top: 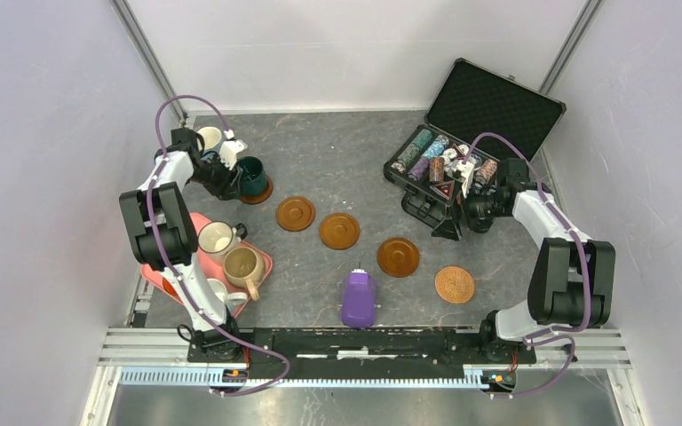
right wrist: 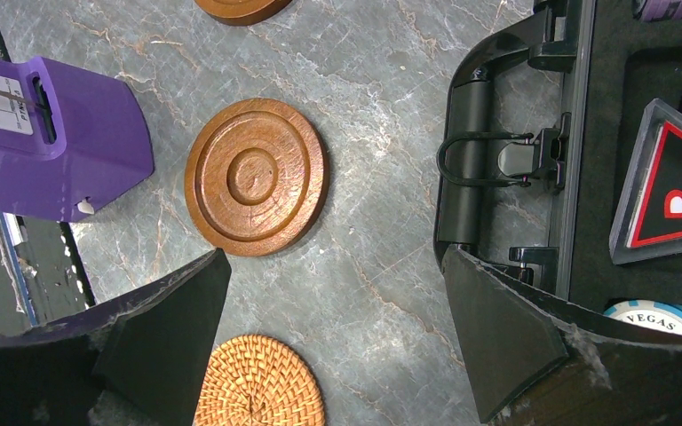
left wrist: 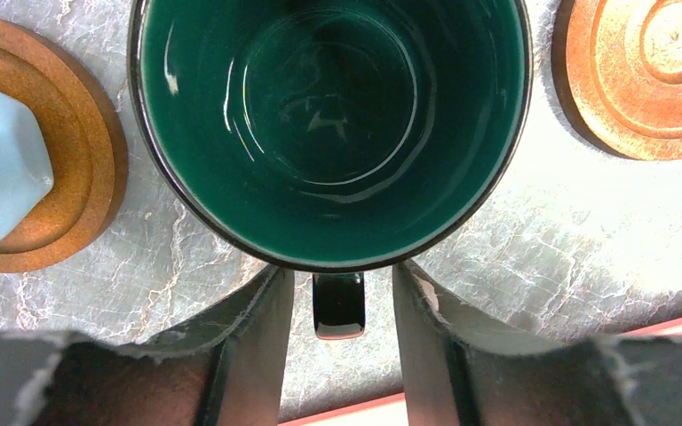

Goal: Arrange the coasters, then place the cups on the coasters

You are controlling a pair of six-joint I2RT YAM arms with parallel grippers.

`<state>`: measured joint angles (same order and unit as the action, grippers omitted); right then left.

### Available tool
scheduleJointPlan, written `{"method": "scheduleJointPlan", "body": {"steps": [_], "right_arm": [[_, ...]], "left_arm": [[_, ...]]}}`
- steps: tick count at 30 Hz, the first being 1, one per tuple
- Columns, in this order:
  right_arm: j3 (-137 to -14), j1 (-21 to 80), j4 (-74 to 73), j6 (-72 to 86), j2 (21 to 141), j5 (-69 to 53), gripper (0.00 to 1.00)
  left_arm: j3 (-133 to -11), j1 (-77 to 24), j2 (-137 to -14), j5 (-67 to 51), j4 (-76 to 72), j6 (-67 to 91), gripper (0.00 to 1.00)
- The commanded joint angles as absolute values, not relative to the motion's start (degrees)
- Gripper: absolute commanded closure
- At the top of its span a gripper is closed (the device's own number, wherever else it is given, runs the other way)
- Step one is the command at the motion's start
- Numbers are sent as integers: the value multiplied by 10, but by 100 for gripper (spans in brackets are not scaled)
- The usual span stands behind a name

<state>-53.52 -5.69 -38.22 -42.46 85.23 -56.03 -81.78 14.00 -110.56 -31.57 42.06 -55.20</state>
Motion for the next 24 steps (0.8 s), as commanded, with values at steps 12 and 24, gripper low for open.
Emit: {"method": "scheduleJointPlan", "body": {"steps": [12, 24], "right_arm": [[-537, -59, -378, -435, 832, -561, 2], [-528, -59, -372, -442, 823, -560, 2]], "left_arm": [[-829, 155, -928, -305, 439, -474, 0], [-743, 238, -751, -325, 558, -481, 0]]}}
